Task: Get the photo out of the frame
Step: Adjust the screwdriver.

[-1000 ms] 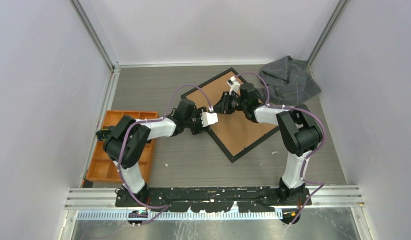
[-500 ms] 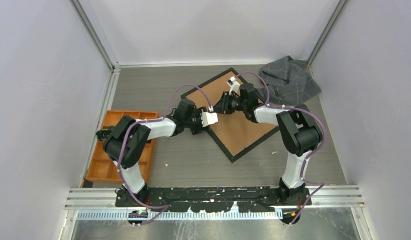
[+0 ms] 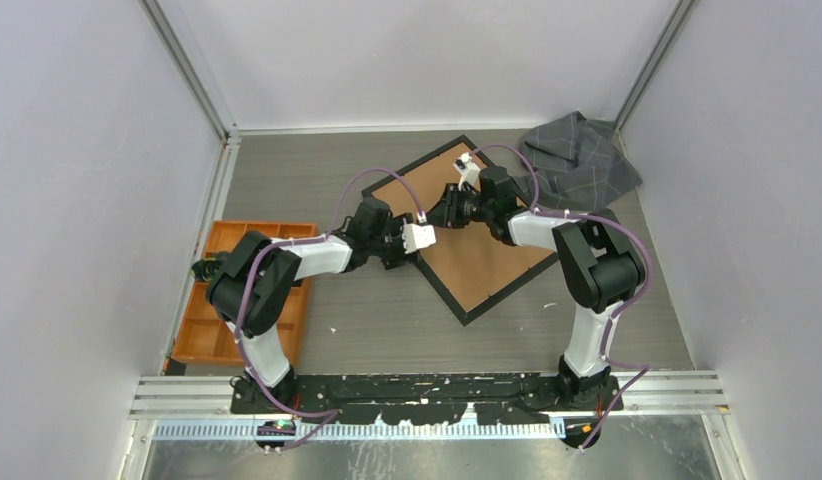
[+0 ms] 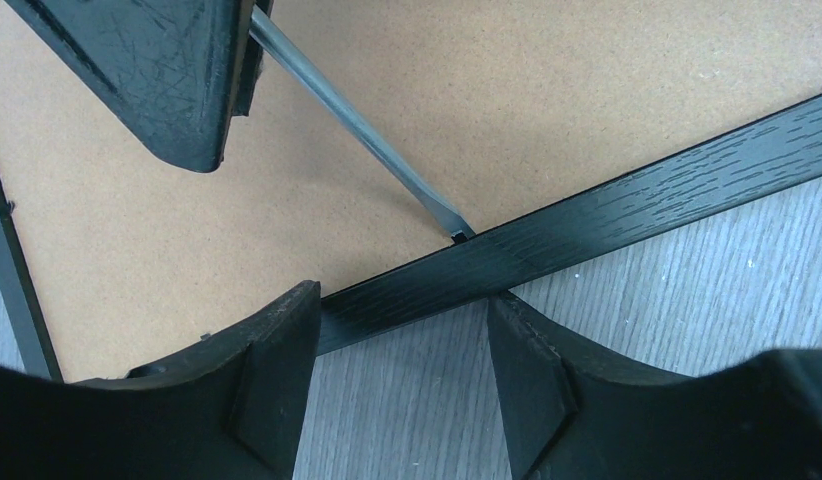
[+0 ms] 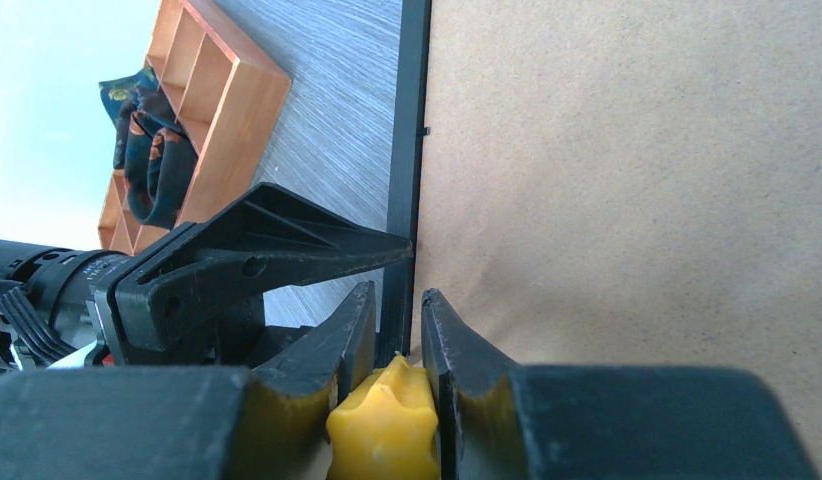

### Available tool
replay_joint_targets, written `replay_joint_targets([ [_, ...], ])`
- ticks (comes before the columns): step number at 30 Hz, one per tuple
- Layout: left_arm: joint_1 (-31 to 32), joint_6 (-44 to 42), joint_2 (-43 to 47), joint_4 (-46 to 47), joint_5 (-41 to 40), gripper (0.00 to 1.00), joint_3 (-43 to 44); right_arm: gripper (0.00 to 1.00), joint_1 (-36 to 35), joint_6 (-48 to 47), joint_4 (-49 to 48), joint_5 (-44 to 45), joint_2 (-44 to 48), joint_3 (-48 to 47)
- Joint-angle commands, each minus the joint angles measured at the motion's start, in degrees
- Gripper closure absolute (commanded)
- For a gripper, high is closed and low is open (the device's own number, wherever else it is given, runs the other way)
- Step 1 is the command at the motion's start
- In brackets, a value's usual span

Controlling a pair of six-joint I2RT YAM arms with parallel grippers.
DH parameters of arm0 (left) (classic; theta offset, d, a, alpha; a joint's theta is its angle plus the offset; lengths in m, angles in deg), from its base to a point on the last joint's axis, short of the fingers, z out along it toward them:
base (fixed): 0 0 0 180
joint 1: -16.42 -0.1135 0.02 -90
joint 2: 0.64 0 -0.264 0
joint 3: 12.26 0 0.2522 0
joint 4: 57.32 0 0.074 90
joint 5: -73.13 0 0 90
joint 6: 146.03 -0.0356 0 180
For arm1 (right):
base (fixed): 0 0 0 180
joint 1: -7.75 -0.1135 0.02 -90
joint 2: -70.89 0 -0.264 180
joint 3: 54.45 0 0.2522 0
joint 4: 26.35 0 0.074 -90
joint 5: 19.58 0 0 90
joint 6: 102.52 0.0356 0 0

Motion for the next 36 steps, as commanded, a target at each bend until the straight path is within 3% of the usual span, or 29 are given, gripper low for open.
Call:
replay_joint_targets([
  [1,0.25,4.53,-0.09,6.04,2.03,0.38,0.88,0.99,-4.62,6.83,-3.82,-10.95,6.12,-1.34],
  [23,-0.42,6.43,-0.16,7.39,2.61,0.38,0.35,0.99,-4.94,8.63,-4.98,-11.60,7.90,-0.83],
  [36,-0.43,10.60,-2.55,11.25,-2.94,0.39,0.65,0.99,-6.40,15.94,-8.93,-10.49,8.46,0.29],
])
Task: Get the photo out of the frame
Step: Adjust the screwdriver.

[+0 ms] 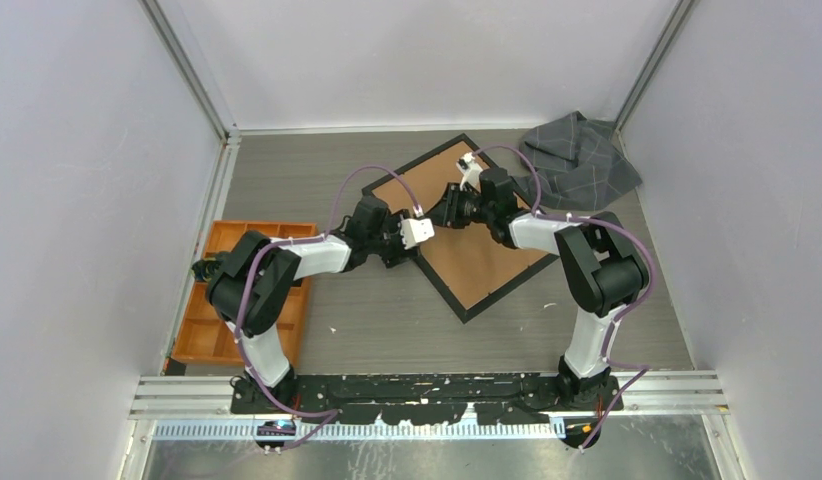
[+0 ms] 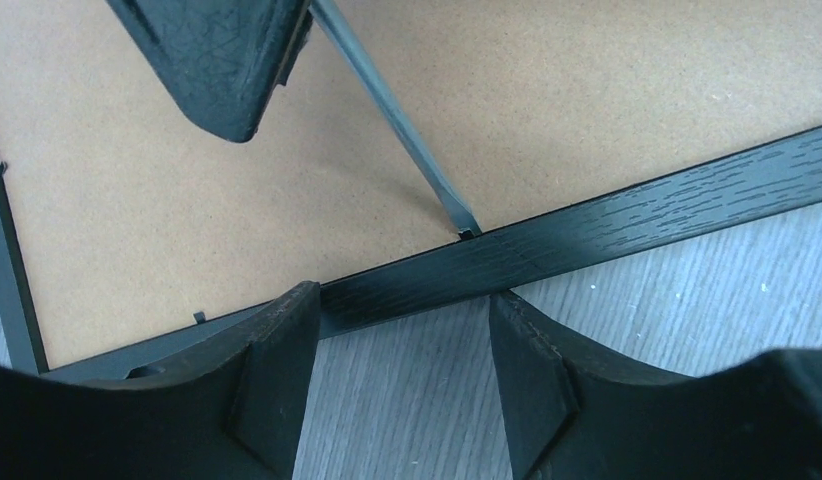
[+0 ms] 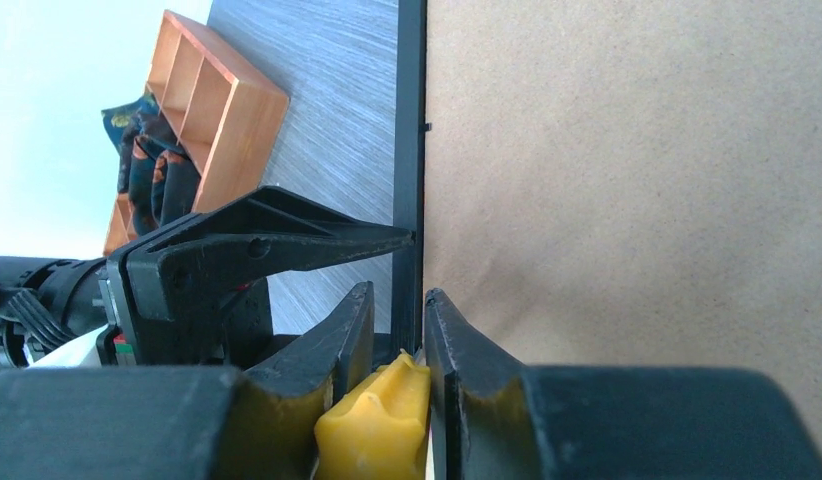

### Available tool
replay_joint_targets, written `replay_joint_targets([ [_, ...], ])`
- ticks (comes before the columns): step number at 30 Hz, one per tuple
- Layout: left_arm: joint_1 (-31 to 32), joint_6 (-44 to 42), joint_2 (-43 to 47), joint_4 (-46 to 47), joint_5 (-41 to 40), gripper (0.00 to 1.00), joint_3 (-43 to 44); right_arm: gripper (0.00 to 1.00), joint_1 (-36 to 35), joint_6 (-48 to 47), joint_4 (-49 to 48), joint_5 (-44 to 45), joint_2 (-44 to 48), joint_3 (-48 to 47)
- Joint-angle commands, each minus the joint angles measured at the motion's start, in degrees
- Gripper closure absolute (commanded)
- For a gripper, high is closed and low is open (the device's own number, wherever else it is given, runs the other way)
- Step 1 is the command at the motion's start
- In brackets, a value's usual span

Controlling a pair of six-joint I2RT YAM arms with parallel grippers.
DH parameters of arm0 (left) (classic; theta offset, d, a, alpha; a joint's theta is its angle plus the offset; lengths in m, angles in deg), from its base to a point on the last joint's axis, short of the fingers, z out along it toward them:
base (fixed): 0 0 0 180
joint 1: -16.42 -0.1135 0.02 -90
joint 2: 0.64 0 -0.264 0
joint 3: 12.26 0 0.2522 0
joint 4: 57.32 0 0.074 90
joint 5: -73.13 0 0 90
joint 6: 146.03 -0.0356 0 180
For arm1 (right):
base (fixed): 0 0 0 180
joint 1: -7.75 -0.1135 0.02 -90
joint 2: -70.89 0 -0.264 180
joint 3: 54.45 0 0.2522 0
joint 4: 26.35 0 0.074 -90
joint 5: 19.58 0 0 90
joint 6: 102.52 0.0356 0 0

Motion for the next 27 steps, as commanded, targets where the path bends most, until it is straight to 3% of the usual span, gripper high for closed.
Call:
replay_joint_targets([
  [1,0.12,6.78,-2.77,9.96,-2.88,0.39,0.95,0.99,-6.22,13.96,-8.61,-12.32,6.96,-0.87],
  [27,0.04,8.13,-4.37,12.11,-4.65,0.38,0.73,0.99,-8.39,14.10,-6.27,-6.66,9.56,0.43],
])
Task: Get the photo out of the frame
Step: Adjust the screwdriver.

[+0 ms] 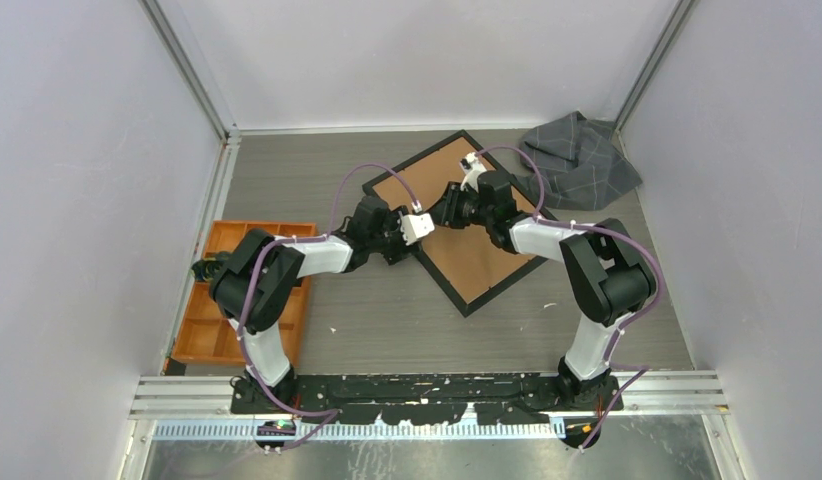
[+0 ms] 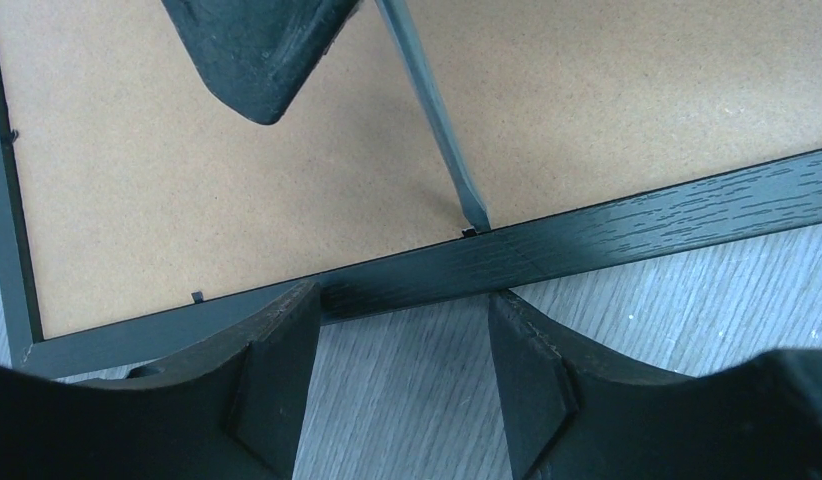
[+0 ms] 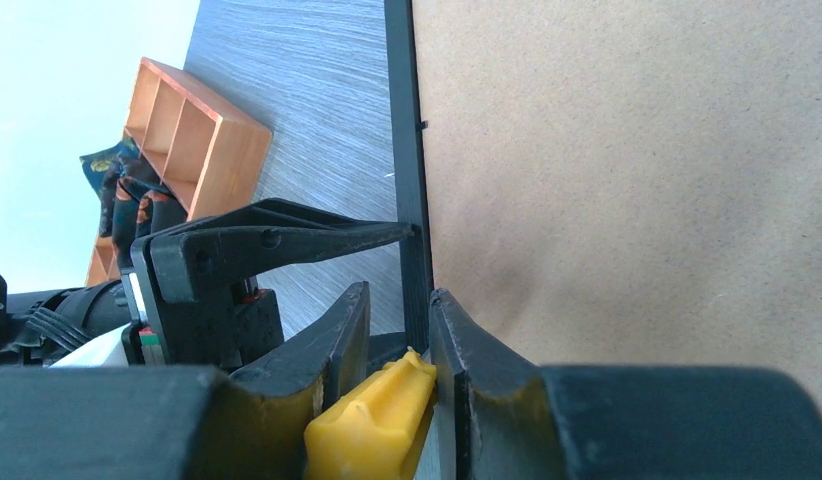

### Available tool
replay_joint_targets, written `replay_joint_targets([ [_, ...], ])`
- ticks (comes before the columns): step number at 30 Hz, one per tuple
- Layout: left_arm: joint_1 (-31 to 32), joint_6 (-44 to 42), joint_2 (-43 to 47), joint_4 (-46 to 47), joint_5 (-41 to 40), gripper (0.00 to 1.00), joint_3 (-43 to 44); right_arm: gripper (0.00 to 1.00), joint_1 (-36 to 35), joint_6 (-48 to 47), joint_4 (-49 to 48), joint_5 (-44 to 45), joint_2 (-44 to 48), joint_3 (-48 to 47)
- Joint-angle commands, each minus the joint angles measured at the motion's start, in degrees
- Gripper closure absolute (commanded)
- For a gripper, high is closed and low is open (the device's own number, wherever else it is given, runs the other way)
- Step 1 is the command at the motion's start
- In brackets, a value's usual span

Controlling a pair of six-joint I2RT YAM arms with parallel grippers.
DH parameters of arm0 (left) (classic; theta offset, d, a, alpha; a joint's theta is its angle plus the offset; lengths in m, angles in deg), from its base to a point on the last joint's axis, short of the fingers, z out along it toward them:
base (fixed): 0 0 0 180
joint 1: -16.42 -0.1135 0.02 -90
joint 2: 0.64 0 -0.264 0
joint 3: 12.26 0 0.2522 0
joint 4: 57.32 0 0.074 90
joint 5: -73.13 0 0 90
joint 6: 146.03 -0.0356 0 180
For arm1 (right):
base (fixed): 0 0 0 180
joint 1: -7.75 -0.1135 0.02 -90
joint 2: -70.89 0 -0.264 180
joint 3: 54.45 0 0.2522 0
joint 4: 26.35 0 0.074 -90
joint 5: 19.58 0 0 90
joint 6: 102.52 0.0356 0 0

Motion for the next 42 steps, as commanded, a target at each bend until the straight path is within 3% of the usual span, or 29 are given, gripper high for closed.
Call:
replay_joint_targets([
  [1,0.08,4.18,-2.82,7.34,-1.23,0.38,0.94,0.99,-6.42,11.27,-5.60,-15.14,6.13,-1.80],
  [22,0.10,5.03,-2.98,7.02,-2.69,0.39,1.72,0.99,-8.05,9.66,-4.36,-15.59,7.32,-2.32],
  [26,0.06,4.67,-2.66,7.17,-2.13,0.38,1.42,0.99,-4.43,9.52,-2.72,-14.33,8.11,-2.85],
  [33,0.14,2.57,-1.40,7.14,1.02,0.38,0.04,0.99,7.87,9.81,-0.93,-10.85,12.31,-1.80],
  [42,1.07,-2.27,-0.89,0.67,10.04,0.38,0.47,0.99,12.12,6.70,4.90,-3.48,14.66,-2.41],
])
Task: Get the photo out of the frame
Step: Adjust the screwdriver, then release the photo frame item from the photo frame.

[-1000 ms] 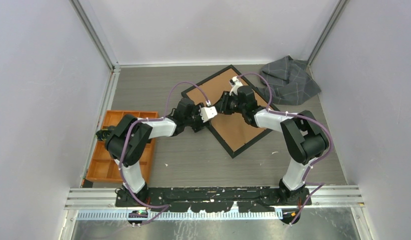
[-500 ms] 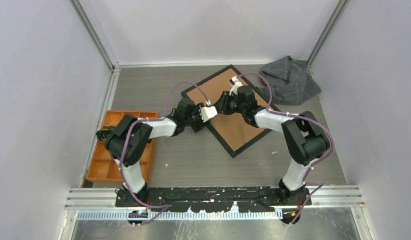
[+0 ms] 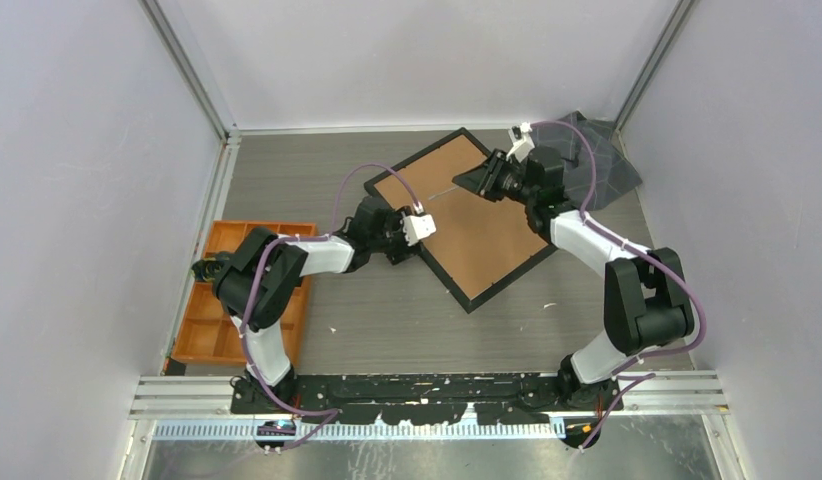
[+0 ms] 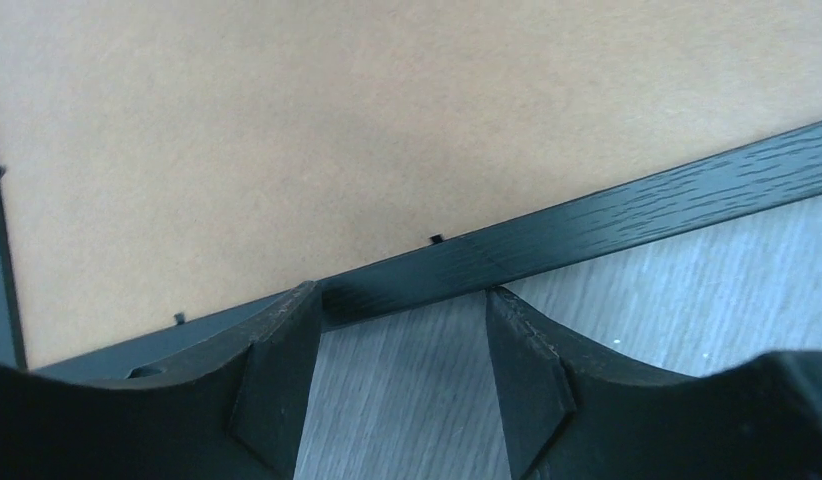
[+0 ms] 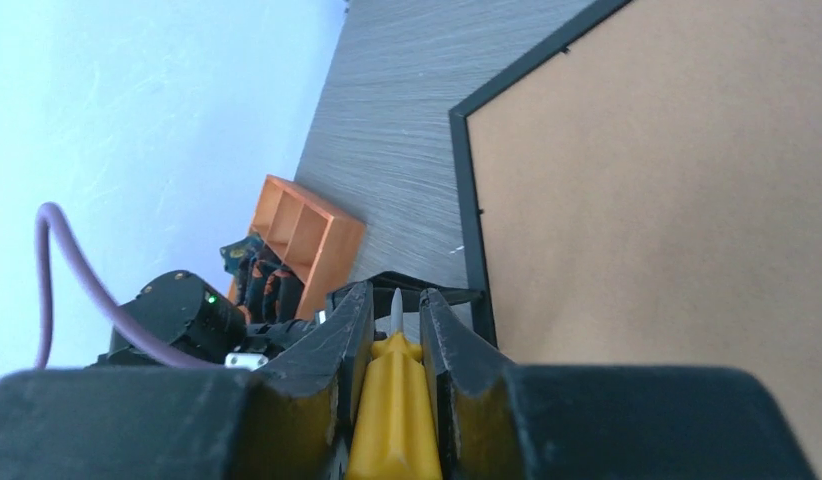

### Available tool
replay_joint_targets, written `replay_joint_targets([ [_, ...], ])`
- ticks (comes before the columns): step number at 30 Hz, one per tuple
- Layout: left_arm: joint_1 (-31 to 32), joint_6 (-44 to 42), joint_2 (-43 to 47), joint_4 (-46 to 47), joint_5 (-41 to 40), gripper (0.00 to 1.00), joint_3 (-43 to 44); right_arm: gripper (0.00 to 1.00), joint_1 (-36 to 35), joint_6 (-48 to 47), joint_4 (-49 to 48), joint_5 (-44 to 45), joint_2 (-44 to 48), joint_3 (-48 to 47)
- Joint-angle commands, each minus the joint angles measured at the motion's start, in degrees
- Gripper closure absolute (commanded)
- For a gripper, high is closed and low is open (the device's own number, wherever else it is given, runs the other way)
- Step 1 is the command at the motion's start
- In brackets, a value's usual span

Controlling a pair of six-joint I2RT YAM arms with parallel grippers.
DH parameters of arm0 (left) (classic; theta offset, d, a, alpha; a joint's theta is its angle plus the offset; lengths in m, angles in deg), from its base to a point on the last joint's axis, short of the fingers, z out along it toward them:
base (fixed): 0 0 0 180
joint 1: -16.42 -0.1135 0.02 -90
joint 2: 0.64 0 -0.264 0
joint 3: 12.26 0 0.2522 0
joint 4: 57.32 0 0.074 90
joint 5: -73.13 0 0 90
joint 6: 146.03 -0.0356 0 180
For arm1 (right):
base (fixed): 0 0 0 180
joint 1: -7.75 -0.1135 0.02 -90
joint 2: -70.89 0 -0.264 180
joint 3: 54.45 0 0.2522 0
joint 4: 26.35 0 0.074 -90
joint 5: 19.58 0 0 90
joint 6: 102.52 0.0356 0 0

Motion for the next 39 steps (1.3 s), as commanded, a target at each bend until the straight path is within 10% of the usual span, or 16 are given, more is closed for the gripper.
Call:
replay_joint_targets([
  [1,1.16,-3.42,0.28,-3.84,8.80,0.38,0.79,0.99,1.39,-0.96,3.31,4.30,1.86,-1.91],
  [21,3.51,-9.39,2.36,-18.79,20.42,0.46,3.18,0.99,4.43,-5.02,9.16,-2.94,-7.45,-6.31],
  [33,-4.26,-8.84,9.24,-16.00,14.55,0.16,3.95,0.99,2.54,-10.25,5.04,-4.18,-9.50,-4.40],
  [39,-4.85,-17.10,5.94,-19.86,10.88,0.16,6.14,0.99,-0.52,-14.32,-2.59,-8.24,-12.94,-2.10],
])
